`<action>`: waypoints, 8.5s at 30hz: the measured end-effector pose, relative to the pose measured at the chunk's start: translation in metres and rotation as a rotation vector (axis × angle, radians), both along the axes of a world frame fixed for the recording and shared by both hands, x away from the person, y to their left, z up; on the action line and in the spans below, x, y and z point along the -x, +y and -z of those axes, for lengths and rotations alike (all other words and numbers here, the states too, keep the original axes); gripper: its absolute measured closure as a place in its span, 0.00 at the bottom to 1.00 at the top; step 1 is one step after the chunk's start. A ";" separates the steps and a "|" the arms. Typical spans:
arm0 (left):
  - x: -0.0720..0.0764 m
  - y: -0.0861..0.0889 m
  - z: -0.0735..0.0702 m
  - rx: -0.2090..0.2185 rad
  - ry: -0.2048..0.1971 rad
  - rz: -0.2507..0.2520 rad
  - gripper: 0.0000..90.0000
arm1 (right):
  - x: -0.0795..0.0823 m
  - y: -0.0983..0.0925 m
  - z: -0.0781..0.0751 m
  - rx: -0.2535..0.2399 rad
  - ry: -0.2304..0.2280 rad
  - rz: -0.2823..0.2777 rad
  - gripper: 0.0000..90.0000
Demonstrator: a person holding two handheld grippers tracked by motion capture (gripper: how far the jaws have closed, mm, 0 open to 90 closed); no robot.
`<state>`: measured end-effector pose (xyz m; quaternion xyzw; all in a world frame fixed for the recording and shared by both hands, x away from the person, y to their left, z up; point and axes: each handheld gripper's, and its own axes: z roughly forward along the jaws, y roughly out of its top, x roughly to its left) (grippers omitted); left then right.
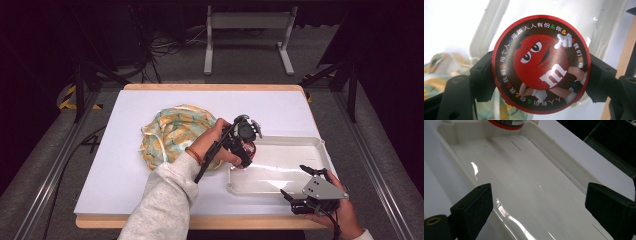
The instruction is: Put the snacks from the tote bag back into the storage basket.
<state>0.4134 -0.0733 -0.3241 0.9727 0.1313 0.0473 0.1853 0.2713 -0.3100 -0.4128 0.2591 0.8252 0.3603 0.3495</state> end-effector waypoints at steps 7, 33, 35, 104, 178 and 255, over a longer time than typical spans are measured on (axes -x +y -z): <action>-0.001 -0.015 0.011 -0.020 0.007 0.019 0.28 | 0.000 0.000 0.000 -0.001 0.002 -0.001 0.09; -0.003 -0.029 0.038 -0.033 0.021 0.006 0.28 | -0.001 0.000 0.000 0.000 0.004 -0.005 0.09; -0.003 -0.029 0.040 -0.028 0.029 0.002 0.28 | -0.001 0.000 0.000 0.000 0.004 -0.004 0.09; 0.003 0.005 0.021 -0.006 -0.109 -0.091 0.08 | -0.002 0.005 0.001 0.014 0.012 -0.024 0.09; 0.050 0.186 0.054 0.014 -0.293 -0.285 0.06 | -0.006 0.008 0.002 0.016 0.018 -0.018 0.09; 0.097 0.342 0.131 0.512 -0.338 -0.680 0.06 | -0.012 0.008 0.002 0.014 0.012 -0.015 0.09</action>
